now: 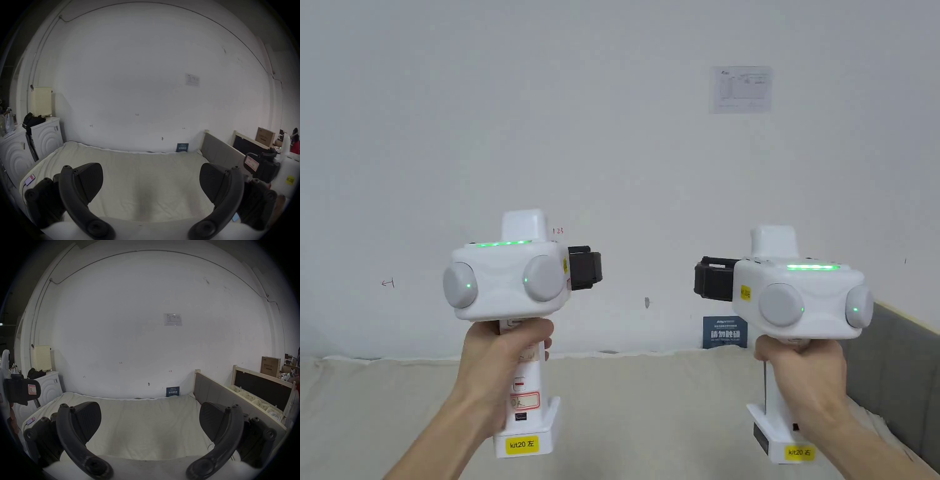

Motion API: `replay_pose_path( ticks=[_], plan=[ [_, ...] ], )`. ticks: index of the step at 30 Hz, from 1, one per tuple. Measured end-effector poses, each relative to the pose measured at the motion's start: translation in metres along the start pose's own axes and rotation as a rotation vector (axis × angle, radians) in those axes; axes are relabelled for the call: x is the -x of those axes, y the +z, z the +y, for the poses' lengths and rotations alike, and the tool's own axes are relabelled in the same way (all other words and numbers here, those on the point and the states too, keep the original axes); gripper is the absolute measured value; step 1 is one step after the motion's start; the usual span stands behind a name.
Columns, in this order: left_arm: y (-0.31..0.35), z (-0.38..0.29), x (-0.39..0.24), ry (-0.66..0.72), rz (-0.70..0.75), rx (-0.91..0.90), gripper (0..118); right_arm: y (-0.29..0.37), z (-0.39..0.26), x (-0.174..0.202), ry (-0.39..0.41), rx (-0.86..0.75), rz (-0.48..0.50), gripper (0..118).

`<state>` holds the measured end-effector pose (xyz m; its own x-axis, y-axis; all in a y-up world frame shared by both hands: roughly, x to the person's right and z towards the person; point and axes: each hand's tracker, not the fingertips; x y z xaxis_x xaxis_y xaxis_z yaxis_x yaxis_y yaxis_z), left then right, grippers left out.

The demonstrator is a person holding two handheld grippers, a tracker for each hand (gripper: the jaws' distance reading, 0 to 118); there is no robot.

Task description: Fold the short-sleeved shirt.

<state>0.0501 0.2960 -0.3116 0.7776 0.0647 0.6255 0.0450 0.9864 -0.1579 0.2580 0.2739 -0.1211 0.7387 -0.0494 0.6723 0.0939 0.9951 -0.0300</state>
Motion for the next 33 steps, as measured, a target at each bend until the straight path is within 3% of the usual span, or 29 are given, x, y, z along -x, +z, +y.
replay_pose_path(
  ticks=[2,6,33],
  plan=[
    [0.000,-0.003,0.008,0.009,-0.071,-0.053,118,0.003,0.000,0.002,0.010,-0.015,0.000,118],
    [0.002,-0.004,0.008,0.011,0.013,-0.050,118,0.005,0.001,0.004,0.036,-0.026,-0.009,118],
    [0.006,-0.003,0.018,0.033,0.030,-0.031,118,0.009,0.002,0.001,0.053,-0.030,0.006,118]
  ],
)
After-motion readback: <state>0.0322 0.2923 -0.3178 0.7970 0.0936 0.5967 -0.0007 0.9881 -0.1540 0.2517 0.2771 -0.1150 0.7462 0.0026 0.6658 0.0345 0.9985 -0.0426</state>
